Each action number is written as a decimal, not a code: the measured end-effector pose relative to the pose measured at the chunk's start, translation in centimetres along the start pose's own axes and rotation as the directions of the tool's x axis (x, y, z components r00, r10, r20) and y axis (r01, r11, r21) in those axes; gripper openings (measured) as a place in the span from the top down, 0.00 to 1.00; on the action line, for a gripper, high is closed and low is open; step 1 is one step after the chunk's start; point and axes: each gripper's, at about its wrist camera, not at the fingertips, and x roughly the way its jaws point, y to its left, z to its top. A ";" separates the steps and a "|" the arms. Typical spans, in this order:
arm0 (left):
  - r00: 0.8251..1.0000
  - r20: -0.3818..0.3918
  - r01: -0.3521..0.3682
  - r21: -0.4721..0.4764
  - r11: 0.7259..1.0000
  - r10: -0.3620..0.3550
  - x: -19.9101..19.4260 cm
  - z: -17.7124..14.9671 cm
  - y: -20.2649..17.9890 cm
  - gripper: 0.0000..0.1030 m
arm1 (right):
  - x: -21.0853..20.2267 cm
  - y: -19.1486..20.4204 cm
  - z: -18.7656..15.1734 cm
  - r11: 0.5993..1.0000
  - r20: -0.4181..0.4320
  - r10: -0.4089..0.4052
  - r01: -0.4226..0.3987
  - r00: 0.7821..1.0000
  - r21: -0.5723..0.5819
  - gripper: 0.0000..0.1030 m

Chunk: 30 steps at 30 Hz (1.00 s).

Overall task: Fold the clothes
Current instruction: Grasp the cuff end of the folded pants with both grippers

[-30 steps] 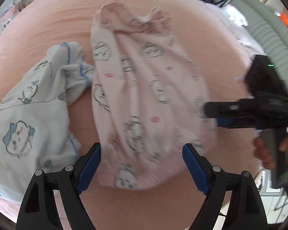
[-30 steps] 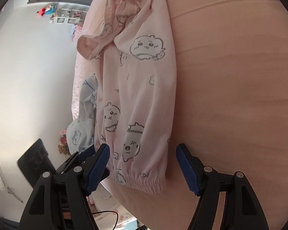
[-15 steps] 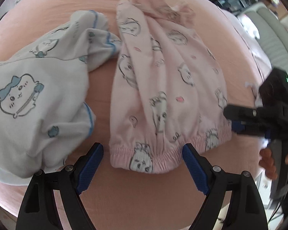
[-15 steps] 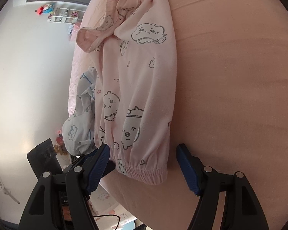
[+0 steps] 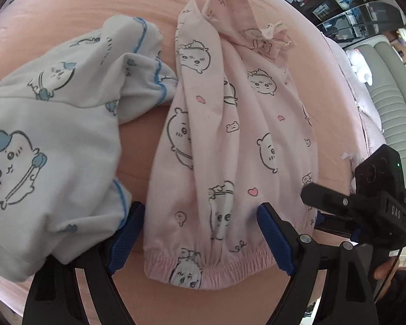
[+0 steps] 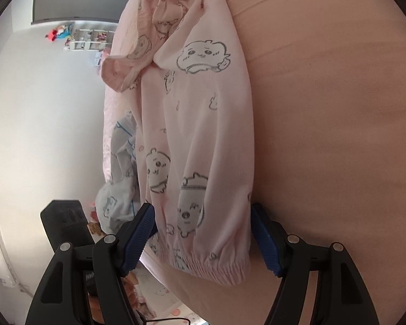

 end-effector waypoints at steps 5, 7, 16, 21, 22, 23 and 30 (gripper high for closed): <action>0.998 0.007 0.065 -0.029 0.997 -0.065 0.3 -0.1 -0.4 0.19 | -0.1 -0.3 -0.1 1.000 0.019 0.011 -0.012 1.000 0.019 0.31; 0.997 0.018 0.070 -0.048 0.996 -0.070 0.2 -0.2 -0.5 0.19 | -0.1 -0.4 -0.2 1.000 0.025 0.006 -0.007 1.000 0.022 0.31; 0.995 0.044 0.096 -0.122 0.988 -0.092 -0.3 -0.1 0.9 0.57 | -0.3 -0.6 -0.9 0.999 0.055 -0.016 0.014 0.998 0.035 0.67; 0.993 0.037 0.116 -0.121 0.986 -0.113 -0.2 -0.4 0.5 0.71 | -0.2 -0.5 -1.3 0.999 0.065 -0.038 0.036 0.997 0.027 0.89; 0.992 0.035 0.121 -0.117 0.986 -0.118 -0.1 -0.5 0.3 0.72 | -0.2 -0.4 -1.4 0.999 0.065 -0.045 0.044 0.997 0.013 0.91; 0.992 0.032 0.122 -0.110 0.986 -0.119 -0.1 -0.6 0.1 0.74 | -0.2 -0.2 -1.5 0.999 0.064 -0.052 0.052 0.997 -0.001 0.92; 0.993 -0.020 0.120 -0.041 0.992 -0.121 0.3 -2.0 -1.5 0.77 | -1.0 0.8 -2.6 0.989 0.021 -0.099 0.101 0.995 -0.111 0.94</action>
